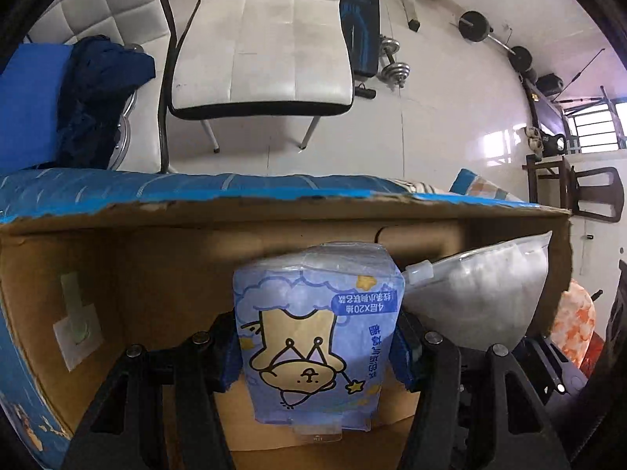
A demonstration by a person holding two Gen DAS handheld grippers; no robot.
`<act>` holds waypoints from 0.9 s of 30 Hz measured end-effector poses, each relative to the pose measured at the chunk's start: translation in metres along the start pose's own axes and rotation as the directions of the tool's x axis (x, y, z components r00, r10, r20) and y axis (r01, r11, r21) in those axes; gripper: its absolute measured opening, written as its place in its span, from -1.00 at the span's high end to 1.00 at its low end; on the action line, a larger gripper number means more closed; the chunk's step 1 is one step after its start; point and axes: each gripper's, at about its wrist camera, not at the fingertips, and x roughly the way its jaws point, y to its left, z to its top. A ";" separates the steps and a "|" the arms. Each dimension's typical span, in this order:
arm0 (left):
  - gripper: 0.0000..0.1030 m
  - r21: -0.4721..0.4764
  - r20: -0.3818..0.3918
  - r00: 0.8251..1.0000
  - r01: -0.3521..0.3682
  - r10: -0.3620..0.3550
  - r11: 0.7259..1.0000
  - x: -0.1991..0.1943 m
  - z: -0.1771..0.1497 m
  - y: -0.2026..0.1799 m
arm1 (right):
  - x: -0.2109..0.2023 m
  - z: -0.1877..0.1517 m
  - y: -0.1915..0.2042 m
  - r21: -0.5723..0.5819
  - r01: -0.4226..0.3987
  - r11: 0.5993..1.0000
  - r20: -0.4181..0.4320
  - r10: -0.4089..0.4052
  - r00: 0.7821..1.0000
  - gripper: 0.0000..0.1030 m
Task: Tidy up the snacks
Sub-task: 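Carry both packs into the cardboard box and open both tools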
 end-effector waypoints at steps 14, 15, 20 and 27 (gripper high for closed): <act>-0.61 0.014 -0.018 0.999 -0.037 0.038 0.999 0.001 -0.006 0.003 | 0.020 0.024 0.005 -0.063 -0.038 0.997 -0.072 0.033 0.997 -0.80; -0.67 0.017 -0.010 0.999 -0.045 0.045 0.999 -0.001 -0.007 0.003 | 0.017 0.025 0.006 -0.070 -0.030 0.997 -0.068 0.026 0.997 -0.81; -0.95 0.047 0.088 0.987 -0.140 0.136 0.989 -0.027 -0.018 0.001 | -0.002 0.018 0.019 -0.077 0.054 0.996 -0.018 -0.056 0.998 -1.00; -0.99 0.068 0.213 0.960 -0.199 0.181 0.978 -0.058 -0.056 0.003 | -0.024 -0.019 0.031 -0.020 0.066 0.998 0.021 -0.065 0.998 -1.00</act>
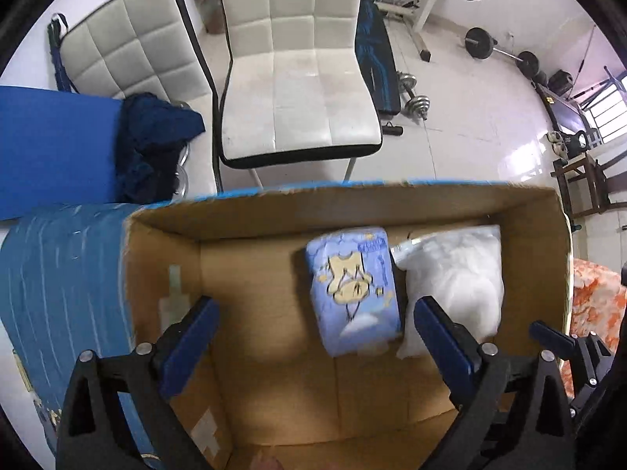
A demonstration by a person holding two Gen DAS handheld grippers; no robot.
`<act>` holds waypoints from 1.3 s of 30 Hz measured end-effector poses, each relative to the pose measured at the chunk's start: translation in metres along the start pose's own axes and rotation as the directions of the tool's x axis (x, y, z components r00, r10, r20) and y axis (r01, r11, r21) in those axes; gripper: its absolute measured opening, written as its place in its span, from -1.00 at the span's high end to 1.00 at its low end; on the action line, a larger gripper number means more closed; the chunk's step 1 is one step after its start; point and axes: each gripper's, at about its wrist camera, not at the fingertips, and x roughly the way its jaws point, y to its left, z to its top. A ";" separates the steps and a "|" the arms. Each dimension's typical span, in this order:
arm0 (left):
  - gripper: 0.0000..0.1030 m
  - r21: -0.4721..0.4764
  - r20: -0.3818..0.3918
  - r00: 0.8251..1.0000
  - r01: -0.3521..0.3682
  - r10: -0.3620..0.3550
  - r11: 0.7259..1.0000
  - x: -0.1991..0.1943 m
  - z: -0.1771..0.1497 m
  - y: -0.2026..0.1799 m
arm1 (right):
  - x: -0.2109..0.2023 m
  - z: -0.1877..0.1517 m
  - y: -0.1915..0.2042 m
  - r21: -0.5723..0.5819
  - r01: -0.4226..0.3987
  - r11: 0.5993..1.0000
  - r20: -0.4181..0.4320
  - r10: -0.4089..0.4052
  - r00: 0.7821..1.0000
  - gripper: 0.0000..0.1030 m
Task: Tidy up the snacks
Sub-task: 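Carry both packs into the cardboard box and open both tools, then grasp the black snack bag with left tool while right tool grasps the yellow panda bag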
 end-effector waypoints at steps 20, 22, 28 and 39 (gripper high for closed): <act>-0.99 0.005 0.284 0.958 -0.045 0.041 0.999 -0.142 -0.126 -0.005 | -0.150 -0.155 -0.012 -0.018 0.009 1.000 0.279 -0.003 0.960 -1.00; -0.99 -0.008 0.290 0.956 -0.040 0.040 0.999 -0.150 -0.137 -0.006 | -0.164 -0.165 -0.016 -0.016 0.001 1.000 0.296 0.004 0.955 -1.00; -0.99 -0.032 0.299 0.954 -0.033 0.040 0.999 -0.170 -0.164 -0.011 | -0.195 -0.191 -0.019 -0.039 -0.004 0.999 0.330 0.016 0.944 -1.00; -0.99 -0.092 0.355 0.934 -0.015 0.047 0.996 -0.204 -0.200 -0.003 | -0.221 -0.220 -0.021 -0.073 -0.035 0.997 0.343 0.058 0.938 -1.00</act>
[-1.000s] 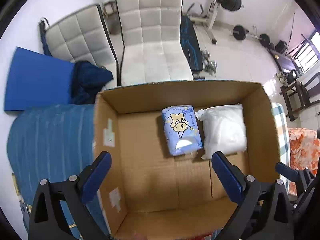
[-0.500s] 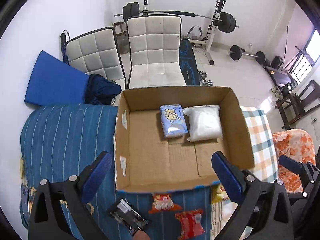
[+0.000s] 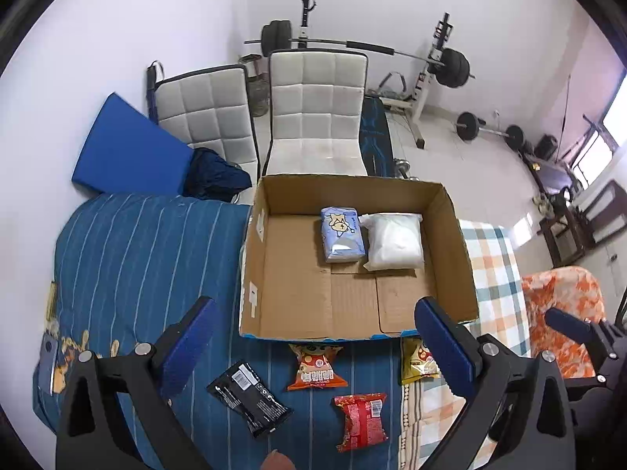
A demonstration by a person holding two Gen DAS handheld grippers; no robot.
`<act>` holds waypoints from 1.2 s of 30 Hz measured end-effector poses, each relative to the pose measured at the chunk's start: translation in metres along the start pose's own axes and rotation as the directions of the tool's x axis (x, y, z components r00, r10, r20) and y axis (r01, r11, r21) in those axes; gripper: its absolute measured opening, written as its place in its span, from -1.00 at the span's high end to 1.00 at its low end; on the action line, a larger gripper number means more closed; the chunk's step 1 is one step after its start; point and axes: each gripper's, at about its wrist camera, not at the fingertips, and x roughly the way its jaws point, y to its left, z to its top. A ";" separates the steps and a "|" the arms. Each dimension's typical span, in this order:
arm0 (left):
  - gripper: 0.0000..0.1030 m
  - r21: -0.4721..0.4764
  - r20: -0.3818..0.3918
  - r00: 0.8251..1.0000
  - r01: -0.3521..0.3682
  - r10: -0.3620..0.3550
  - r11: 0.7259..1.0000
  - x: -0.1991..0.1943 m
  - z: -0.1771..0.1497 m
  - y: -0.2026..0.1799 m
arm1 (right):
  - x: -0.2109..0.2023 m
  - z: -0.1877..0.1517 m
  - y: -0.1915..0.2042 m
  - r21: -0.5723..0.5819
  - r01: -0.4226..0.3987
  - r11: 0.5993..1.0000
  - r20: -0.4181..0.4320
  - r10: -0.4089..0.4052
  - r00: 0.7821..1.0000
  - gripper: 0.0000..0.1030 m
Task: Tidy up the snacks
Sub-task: 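Grasp the black snack bag with left tool while right tool grasps the yellow panda bag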
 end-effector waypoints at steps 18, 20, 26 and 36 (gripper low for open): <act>-0.99 -0.323 -0.418 0.907 -0.108 -0.040 0.940 0.134 -0.106 0.115 | 0.165 -0.068 -0.084 0.148 0.117 0.982 -0.345 -0.059 0.937 -1.00; -0.99 -0.360 -0.471 0.880 -0.126 -0.064 0.924 0.159 -0.122 0.124 | 0.179 -0.072 -0.088 0.182 0.114 0.977 -0.369 -0.039 0.929 -0.98; -0.99 -0.407 -0.546 0.834 -0.175 -0.085 0.897 0.201 -0.151 0.134 | 0.215 -0.075 -0.089 0.241 0.105 0.965 -0.399 0.000 0.917 -0.95; -0.60 -0.391 -0.625 0.774 -0.201 -0.099 0.898 0.247 -0.175 0.128 | 0.264 -0.083 -0.073 0.270 0.067 0.961 -0.482 0.075 0.873 -0.16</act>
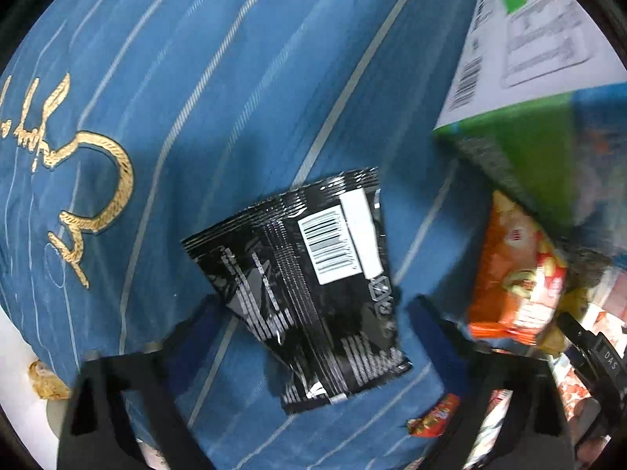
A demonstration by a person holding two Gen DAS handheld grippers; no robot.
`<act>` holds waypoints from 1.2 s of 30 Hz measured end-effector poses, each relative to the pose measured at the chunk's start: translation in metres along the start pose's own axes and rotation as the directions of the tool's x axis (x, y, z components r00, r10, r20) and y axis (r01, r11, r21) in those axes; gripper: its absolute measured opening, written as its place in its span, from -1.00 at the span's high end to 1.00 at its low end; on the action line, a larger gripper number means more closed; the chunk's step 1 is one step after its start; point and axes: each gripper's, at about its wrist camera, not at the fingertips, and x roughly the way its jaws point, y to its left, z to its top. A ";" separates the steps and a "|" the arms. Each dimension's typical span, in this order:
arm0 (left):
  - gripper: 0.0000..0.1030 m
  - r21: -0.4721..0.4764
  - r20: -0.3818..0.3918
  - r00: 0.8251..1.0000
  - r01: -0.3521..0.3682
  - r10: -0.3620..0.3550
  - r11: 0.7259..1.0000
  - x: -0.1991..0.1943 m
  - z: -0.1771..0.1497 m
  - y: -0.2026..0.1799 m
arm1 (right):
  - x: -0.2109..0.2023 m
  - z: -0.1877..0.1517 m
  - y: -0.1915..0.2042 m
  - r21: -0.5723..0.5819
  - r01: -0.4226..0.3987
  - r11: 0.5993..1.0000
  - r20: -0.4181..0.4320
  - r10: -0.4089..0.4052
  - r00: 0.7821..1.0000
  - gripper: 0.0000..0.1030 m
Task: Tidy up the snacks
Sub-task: 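Grasp the black snack bag with left tool while right tool grasps the yellow panda bag, then lower both bags into the box beside the tissue packs and release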
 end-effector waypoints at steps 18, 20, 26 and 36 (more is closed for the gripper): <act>-0.10 0.374 0.094 0.986 -0.166 0.141 0.912 0.016 -0.098 -0.078 | 0.017 -0.097 -0.021 -0.150 0.078 0.986 -0.126 -0.098 0.987 -0.01; -0.12 0.365 0.085 0.987 -0.160 0.138 0.917 0.023 -0.097 -0.084 | 0.025 -0.104 -0.027 -0.142 0.080 0.987 -0.128 -0.098 0.987 -0.03; -0.11 0.366 0.091 0.987 -0.158 0.134 0.917 0.028 -0.093 -0.084 | 0.035 -0.102 -0.029 -0.138 0.102 0.985 -0.129 -0.120 0.984 -0.04; -0.09 0.392 0.152 0.981 -0.169 0.117 0.904 -0.011 -0.115 -0.074 | 0.017 -0.096 0.019 -0.173 0.074 0.982 -0.102 -0.092 0.990 0.08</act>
